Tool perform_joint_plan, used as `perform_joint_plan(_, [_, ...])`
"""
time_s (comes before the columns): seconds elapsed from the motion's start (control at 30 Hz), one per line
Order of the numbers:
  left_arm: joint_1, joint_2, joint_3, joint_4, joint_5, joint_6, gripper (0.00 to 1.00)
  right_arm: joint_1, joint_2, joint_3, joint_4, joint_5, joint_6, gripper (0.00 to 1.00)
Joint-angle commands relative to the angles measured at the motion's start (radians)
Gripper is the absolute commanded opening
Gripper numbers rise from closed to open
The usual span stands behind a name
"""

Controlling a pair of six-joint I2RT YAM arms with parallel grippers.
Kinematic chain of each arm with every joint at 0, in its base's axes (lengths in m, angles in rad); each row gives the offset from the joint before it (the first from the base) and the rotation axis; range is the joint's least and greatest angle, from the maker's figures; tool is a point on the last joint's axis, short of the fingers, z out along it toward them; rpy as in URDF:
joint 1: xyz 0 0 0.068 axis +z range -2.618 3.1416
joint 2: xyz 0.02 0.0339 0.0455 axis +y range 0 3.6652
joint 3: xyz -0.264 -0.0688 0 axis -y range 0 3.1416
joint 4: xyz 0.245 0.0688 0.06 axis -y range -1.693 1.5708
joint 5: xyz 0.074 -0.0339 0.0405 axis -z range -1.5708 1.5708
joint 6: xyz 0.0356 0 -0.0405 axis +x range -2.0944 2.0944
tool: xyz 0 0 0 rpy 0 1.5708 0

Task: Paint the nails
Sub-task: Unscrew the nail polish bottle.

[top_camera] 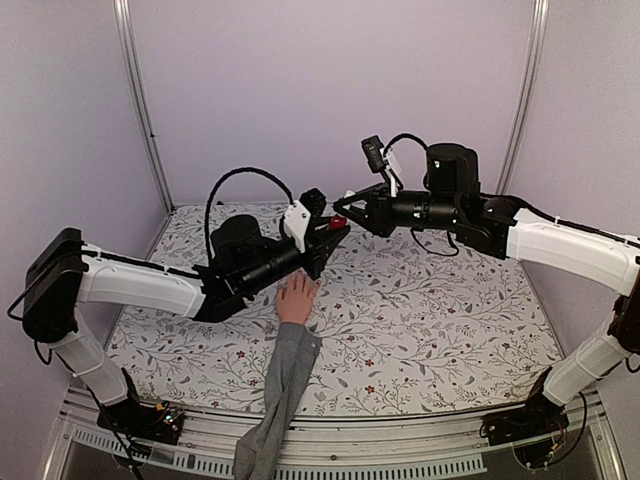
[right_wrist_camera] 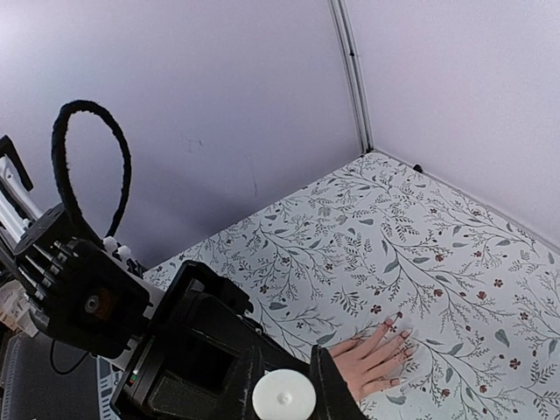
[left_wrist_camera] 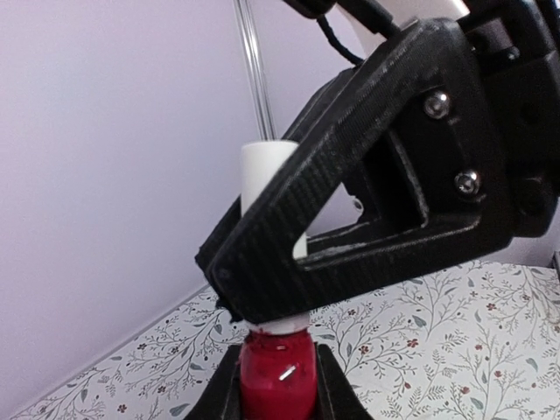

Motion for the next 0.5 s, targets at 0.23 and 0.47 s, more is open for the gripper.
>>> perform_joint_plan(0.23, [0.013,-0.001,0.006,-0.022,0.141,-0.001,0.00,0.000,-0.010,0.008,0.043,-0.109,-0.097,0.00])
perform_joint_plan(0.47, [0.089,-0.007,-0.025,0.082,0.572,-0.157,0.00,-0.001,-0.042,-0.022,0.048,-0.263,-0.251,0.00])
